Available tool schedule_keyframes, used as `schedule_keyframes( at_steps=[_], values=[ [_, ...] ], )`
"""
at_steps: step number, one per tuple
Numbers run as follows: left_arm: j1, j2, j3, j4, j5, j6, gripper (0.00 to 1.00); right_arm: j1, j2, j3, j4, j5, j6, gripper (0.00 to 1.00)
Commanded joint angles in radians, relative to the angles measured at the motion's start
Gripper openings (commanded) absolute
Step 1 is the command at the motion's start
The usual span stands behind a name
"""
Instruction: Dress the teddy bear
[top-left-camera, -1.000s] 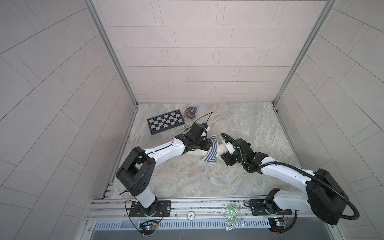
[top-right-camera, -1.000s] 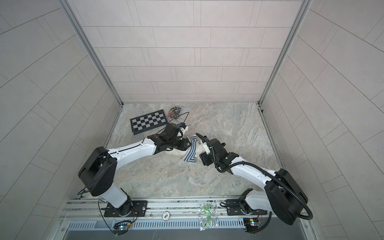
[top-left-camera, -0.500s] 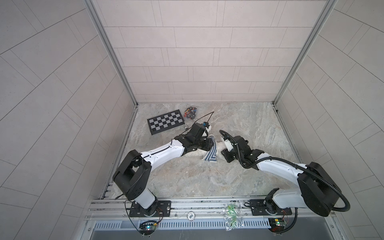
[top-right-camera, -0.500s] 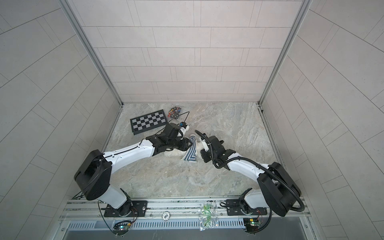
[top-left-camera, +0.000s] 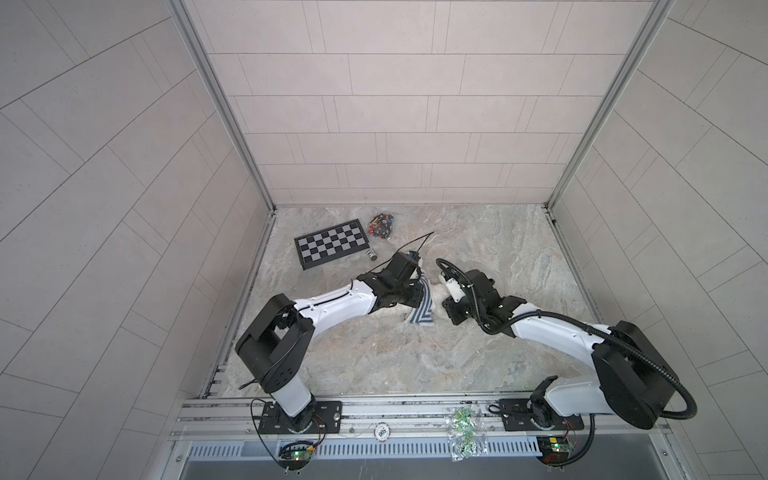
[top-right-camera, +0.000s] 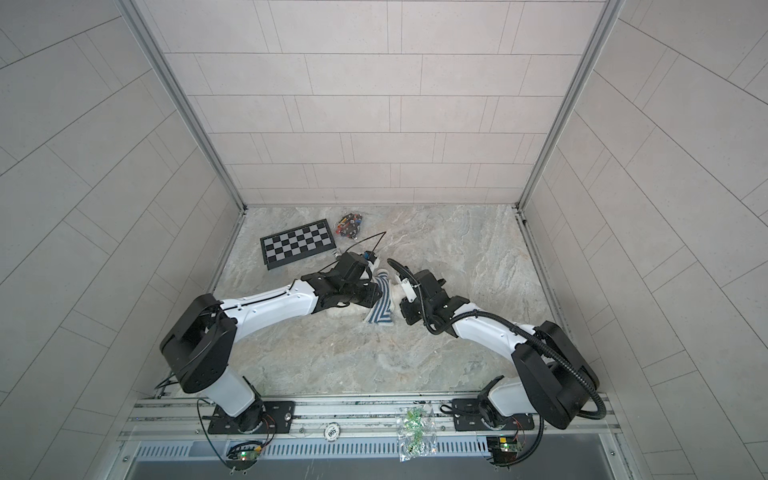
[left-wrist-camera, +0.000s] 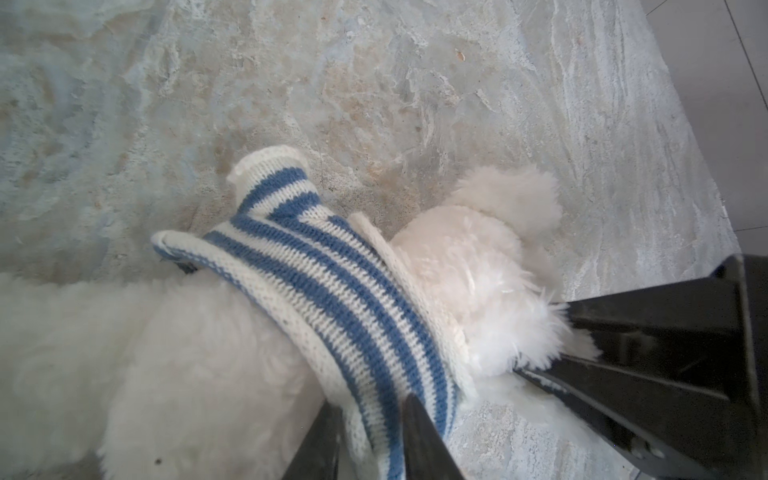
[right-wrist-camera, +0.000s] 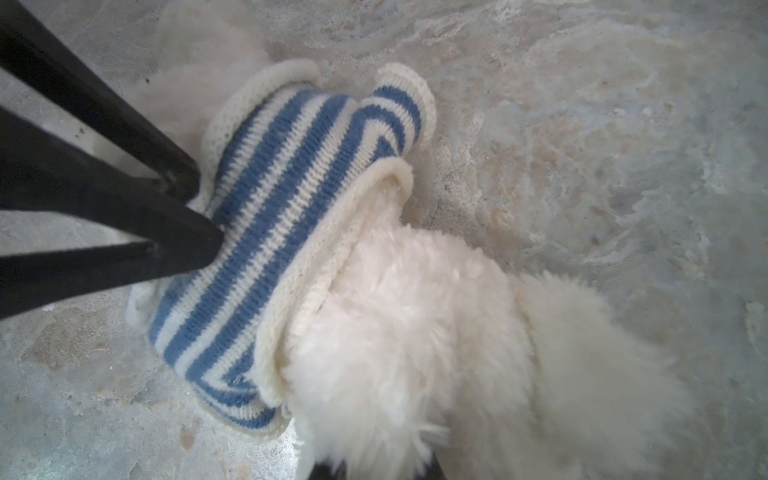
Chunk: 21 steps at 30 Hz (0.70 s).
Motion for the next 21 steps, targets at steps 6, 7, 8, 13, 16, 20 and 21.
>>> schedule_keyframes(
  at_steps=[6, 7, 8, 13, 16, 20, 21],
  values=[
    [-0.006, -0.02, 0.01, -0.005, -0.051, -0.003, 0.0, 0.001, -0.049, -0.002, -0.07, -0.028, -0.013, 0.11],
    [-0.005, -0.033, 0.004, -0.007, -0.053, -0.003, 0.0, 0.002, -0.059, -0.002, -0.077, -0.027, -0.013, 0.1],
    [-0.003, -0.046, -0.001, -0.008, -0.053, -0.002, 0.0, 0.001, -0.07, -0.003, -0.084, -0.025, -0.013, 0.09],
    [0.021, -0.136, -0.06, -0.015, -0.019, 0.006, 0.0, 0.001, -0.133, -0.025, -0.111, -0.01, -0.027, 0.0],
    [0.039, -0.188, -0.104, -0.015, 0.005, 0.008, 0.0, 0.002, -0.17, -0.045, -0.109, -0.023, -0.036, 0.0],
    [0.078, -0.245, -0.174, -0.011, 0.028, 0.012, 0.0, 0.002, -0.238, -0.095, -0.132, -0.039, -0.029, 0.0],
    [0.084, -0.255, -0.188, -0.013, 0.028, 0.017, 0.0, 0.004, -0.257, -0.098, -0.144, -0.041, -0.028, 0.0]
  ],
)
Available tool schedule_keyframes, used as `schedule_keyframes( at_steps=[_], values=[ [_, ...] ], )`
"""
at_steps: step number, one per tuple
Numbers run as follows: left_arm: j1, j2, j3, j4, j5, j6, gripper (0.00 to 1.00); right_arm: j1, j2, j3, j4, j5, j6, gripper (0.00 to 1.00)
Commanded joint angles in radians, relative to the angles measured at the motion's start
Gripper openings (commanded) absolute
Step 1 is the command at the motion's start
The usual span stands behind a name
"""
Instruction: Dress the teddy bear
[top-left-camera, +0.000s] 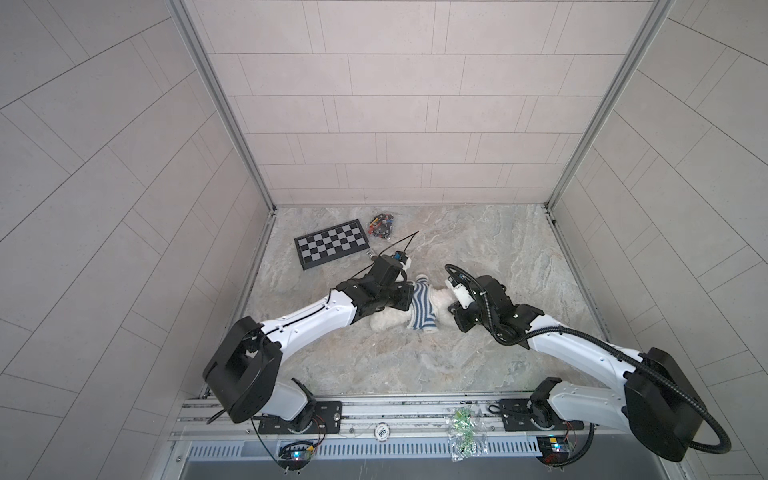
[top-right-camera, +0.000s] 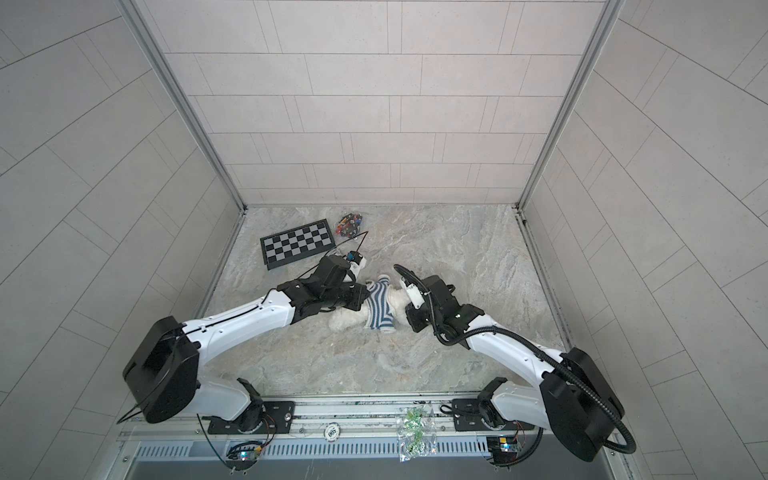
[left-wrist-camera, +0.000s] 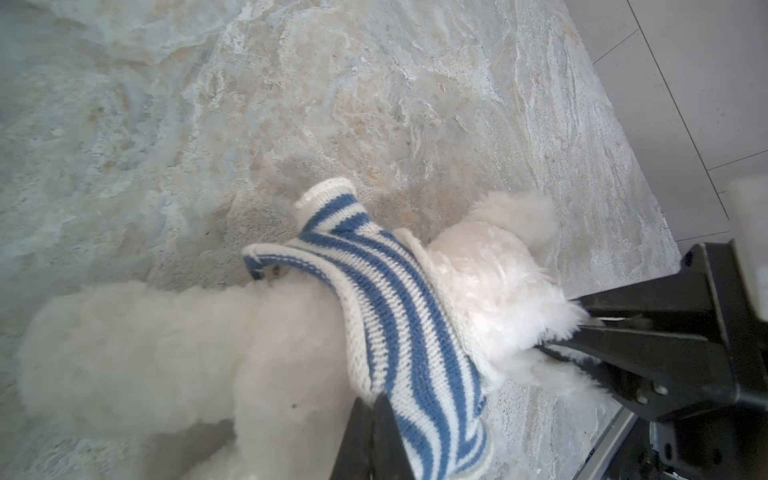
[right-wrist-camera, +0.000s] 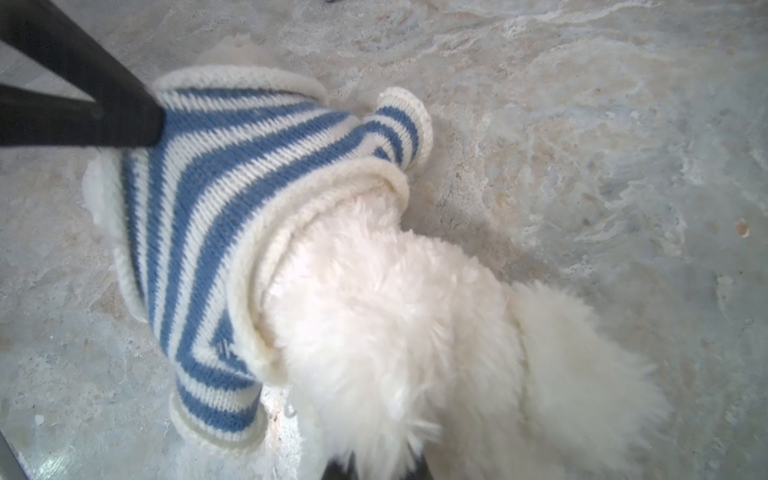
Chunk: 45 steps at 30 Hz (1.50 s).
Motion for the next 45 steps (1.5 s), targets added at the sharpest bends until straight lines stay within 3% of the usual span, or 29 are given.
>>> schedule_keyframes(
  at_steps=[1, 9, 13, 18, 21, 25, 29, 33, 42, 45],
  values=[
    [0.029, -0.039, -0.048, -0.016, -0.01, 0.022, 0.0, 0.002, -0.07, -0.022, -0.068, -0.004, -0.012, 0.0],
    [0.027, -0.064, -0.069, -0.046, -0.049, 0.069, 0.0, 0.007, -0.181, -0.063, -0.074, 0.007, 0.016, 0.0],
    [-0.04, -0.066, -0.066, 0.002, -0.041, 0.06, 0.0, 0.024, -0.174, -0.054, -0.06, 0.019, 0.035, 0.0],
    [-0.091, -0.097, -0.14, 0.116, -0.013, -0.036, 0.09, 0.036, -0.159, -0.048, -0.05, 0.034, 0.056, 0.0],
    [-0.117, -0.173, -0.216, 0.162, -0.031, -0.096, 0.24, 0.038, -0.17, -0.048, -0.058, 0.04, 0.06, 0.0],
    [-0.162, -0.277, -0.322, 0.229, -0.055, -0.187, 0.34, 0.041, -0.181, -0.048, -0.069, 0.042, 0.062, 0.0],
    [-0.24, -0.291, -0.359, 0.289, -0.08, -0.244, 0.37, 0.045, -0.183, -0.049, -0.074, 0.044, 0.066, 0.0],
    [-0.271, -0.213, -0.344, 0.342, -0.085, -0.26, 0.4, 0.052, -0.183, -0.051, -0.07, 0.044, 0.072, 0.0],
    [-0.272, -0.09, -0.316, 0.347, -0.161, -0.261, 0.36, 0.058, -0.192, -0.052, -0.069, 0.053, 0.075, 0.0],
    [-0.272, -0.083, -0.32, 0.36, -0.157, -0.26, 0.21, 0.059, -0.19, -0.051, -0.066, 0.054, 0.074, 0.0]
  ],
)
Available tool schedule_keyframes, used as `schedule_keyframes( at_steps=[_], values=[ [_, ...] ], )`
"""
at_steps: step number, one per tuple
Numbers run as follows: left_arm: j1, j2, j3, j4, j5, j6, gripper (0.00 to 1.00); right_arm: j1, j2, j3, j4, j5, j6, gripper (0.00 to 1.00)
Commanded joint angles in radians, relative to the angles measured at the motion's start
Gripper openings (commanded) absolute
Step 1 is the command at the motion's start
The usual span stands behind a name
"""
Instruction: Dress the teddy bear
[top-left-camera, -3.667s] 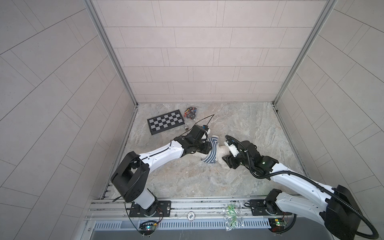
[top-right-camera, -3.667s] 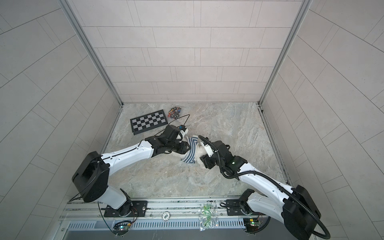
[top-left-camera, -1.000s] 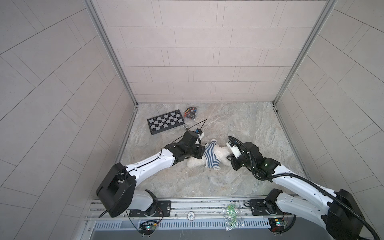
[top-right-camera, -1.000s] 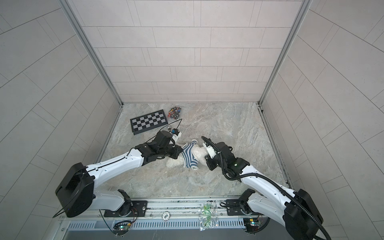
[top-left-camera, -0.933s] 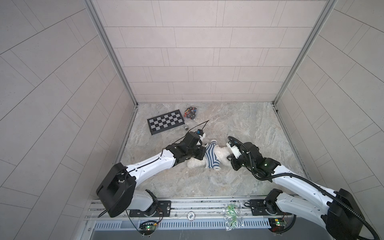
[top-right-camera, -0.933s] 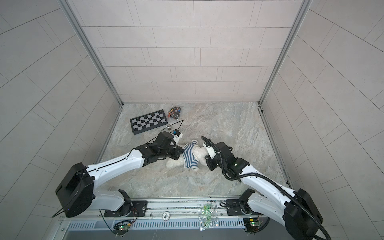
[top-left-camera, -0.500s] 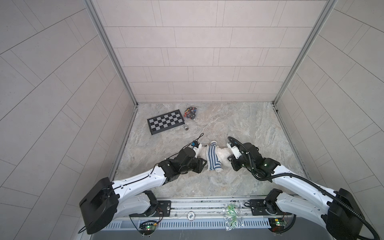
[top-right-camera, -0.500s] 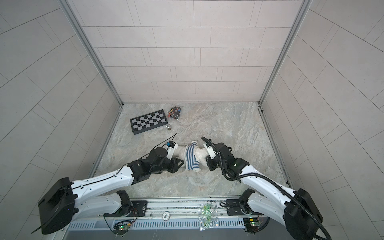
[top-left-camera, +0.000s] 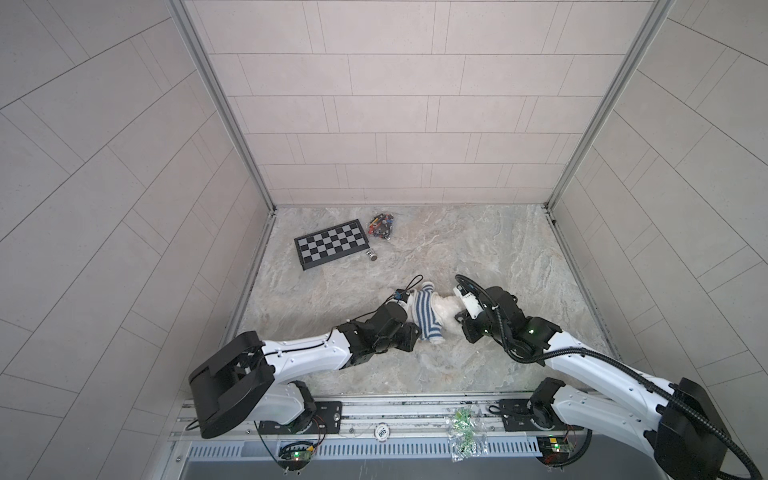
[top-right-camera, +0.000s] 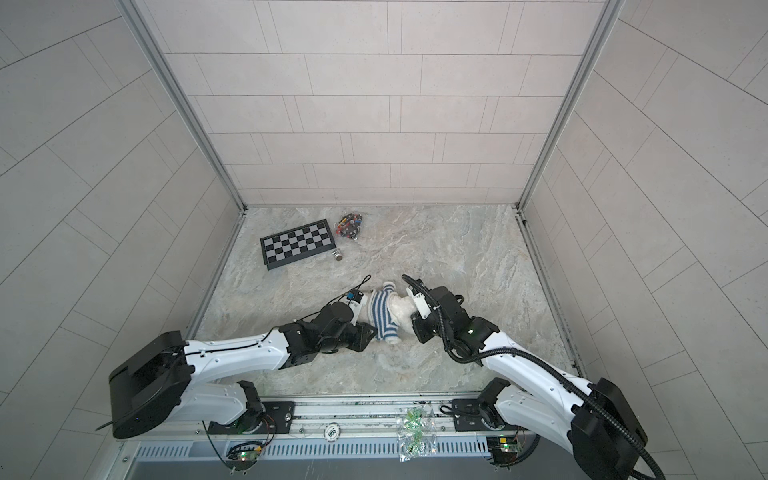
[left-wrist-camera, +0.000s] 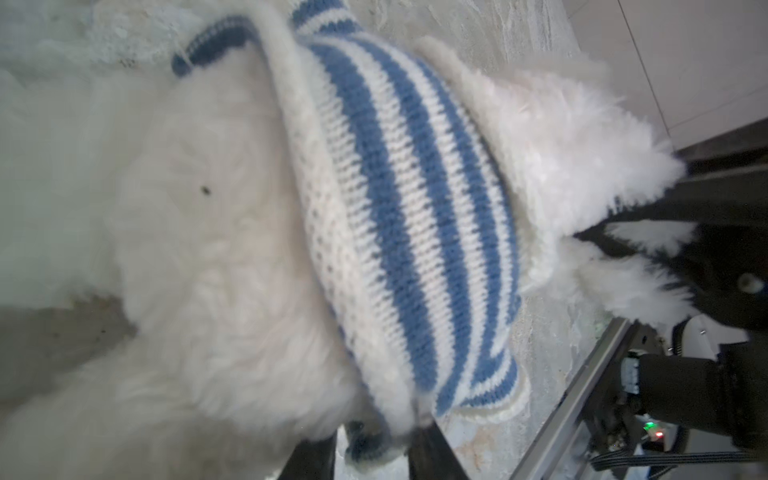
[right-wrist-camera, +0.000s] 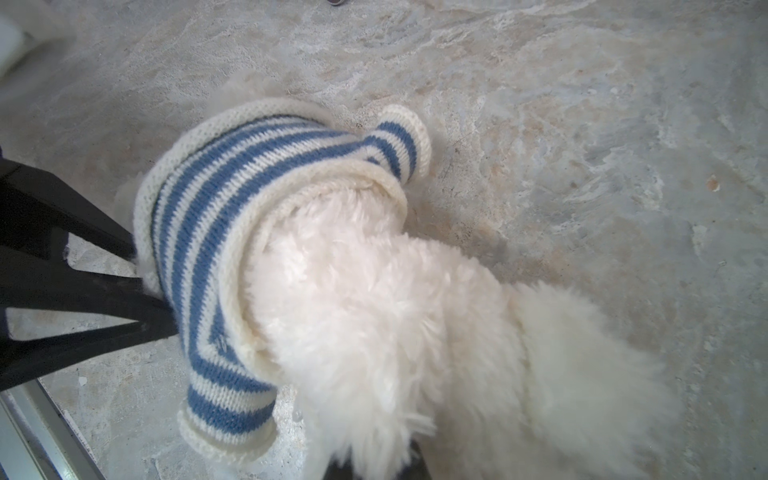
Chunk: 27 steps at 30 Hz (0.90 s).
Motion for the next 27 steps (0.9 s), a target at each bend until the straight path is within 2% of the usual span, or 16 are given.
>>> schedule_keyframes(
  at_steps=[1, 4, 5, 16, 23, 27],
  values=[
    [-0.001, 0.006, 0.02, 0.031, -0.025, 0.008, 0.15, 0.006, -0.018, 0.01, 0.009, 0.011, 0.007, 0.0],
    [0.001, -0.018, 0.006, 0.005, -0.034, 0.016, 0.02, 0.006, -0.02, 0.017, -0.001, 0.017, 0.002, 0.0],
    [0.007, -0.033, -0.001, -0.011, -0.038, 0.022, 0.0, 0.006, -0.022, 0.02, -0.006, 0.02, 0.0, 0.0],
    [0.153, -0.246, -0.084, -0.176, -0.05, 0.128, 0.0, 0.004, -0.065, 0.039, -0.068, 0.024, -0.02, 0.0],
    [0.172, -0.224, -0.086, -0.196, -0.073, 0.169, 0.0, 0.004, -0.088, 0.049, -0.089, 0.015, -0.017, 0.0],
    [0.179, -0.195, -0.099, -0.142, -0.027, 0.152, 0.0, 0.007, -0.113, 0.06, -0.096, 0.002, -0.005, 0.0]
  ],
)
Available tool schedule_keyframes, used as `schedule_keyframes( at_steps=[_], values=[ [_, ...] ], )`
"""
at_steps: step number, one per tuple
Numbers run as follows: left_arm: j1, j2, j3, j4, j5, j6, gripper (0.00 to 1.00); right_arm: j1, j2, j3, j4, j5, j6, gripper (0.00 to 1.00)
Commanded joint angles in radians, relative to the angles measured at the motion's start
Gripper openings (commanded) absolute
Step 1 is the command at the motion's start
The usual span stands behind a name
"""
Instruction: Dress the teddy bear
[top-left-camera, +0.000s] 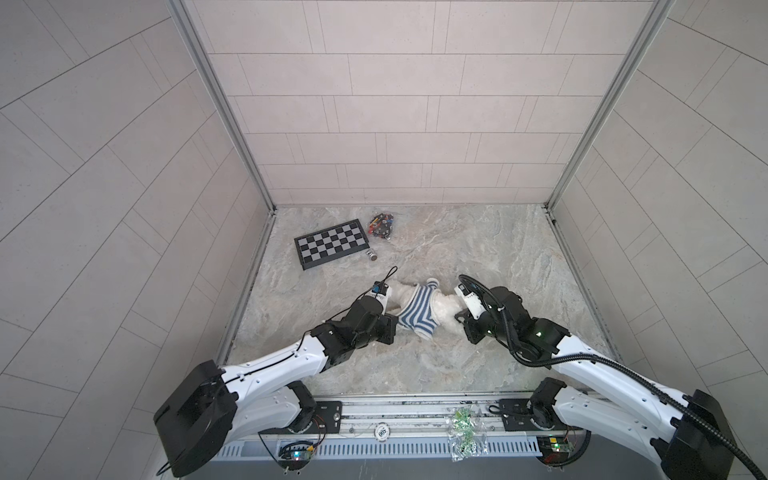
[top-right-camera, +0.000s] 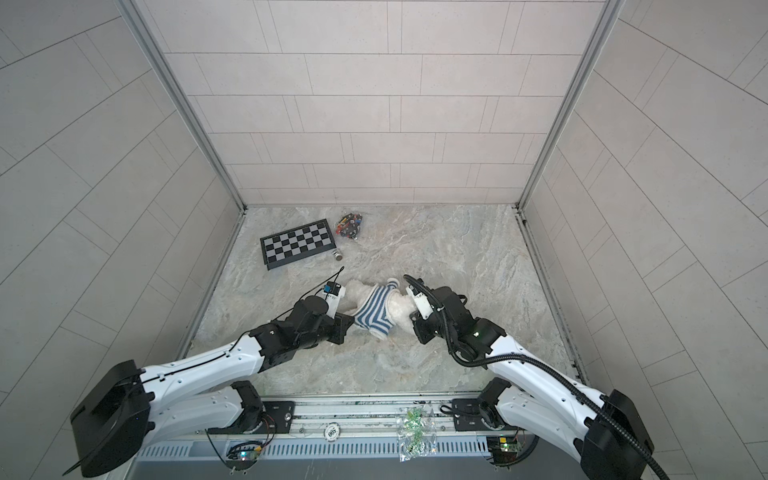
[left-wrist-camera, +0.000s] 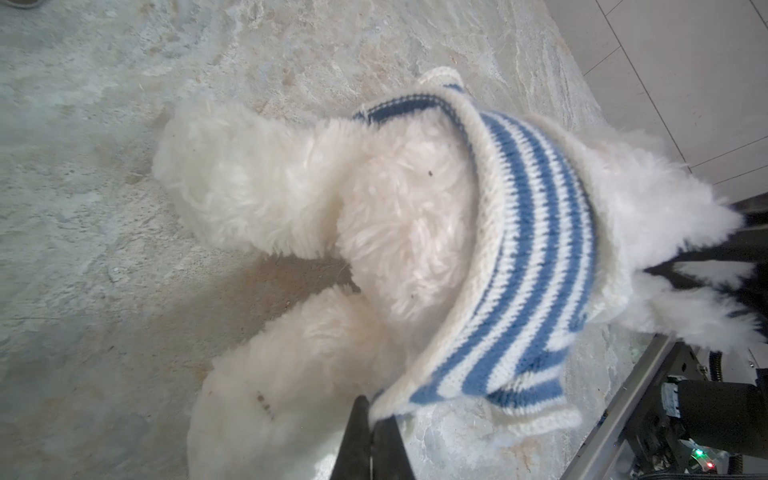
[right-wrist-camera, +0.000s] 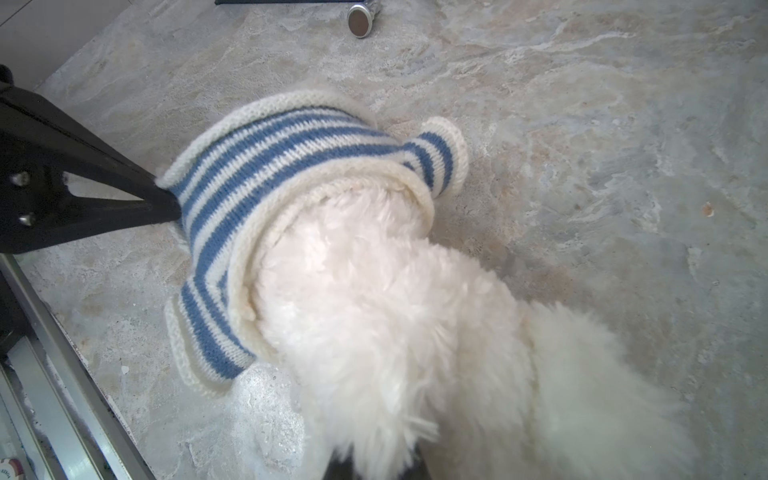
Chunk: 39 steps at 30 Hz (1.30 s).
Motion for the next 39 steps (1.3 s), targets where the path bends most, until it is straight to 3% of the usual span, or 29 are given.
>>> schedule_keyframes(
  at_steps=[1, 6, 11, 15, 19, 28, 35, 38, 39],
  values=[
    [0.014, 0.037, -0.019, 0.015, -0.004, -0.005, 0.0, 0.005, -0.042, 0.039, -0.03, 0.019, 0.011, 0.0],
    [-0.067, 0.118, 0.056, 0.081, 0.016, -0.019, 0.0, 0.039, -0.034, 0.058, -0.039, 0.033, 0.019, 0.0],
    [-0.068, 0.076, 0.075, -0.076, -0.084, 0.025, 0.08, 0.039, -0.046, 0.092, -0.075, 0.039, 0.011, 0.0],
    [-0.074, -0.036, 0.042, -0.162, -0.156, 0.045, 0.28, 0.038, -0.034, 0.107, -0.087, 0.006, 0.004, 0.0],
    [-0.098, -0.174, -0.033, -0.145, -0.179, 0.075, 0.62, 0.036, -0.009, 0.126, -0.071, -0.079, 0.001, 0.0],
    [-0.167, -0.271, -0.156, 0.029, -0.086, 0.096, 0.99, 0.008, 0.089, 0.205, -0.143, -0.144, -0.041, 0.0],
    [-0.208, -0.139, -0.117, 0.047, -0.191, 0.126, 0.99, 0.008, 0.114, 0.206, -0.131, -0.163, -0.045, 0.0],
    [-0.212, -0.063, -0.09, 0.074, -0.231, 0.134, 0.9, 0.006, 0.117, 0.198, -0.123, -0.171, -0.037, 0.0],
    [-0.213, -0.039, -0.085, 0.093, -0.232, 0.134, 0.82, 0.006, 0.117, 0.193, -0.118, -0.174, -0.033, 0.0]
  ],
)
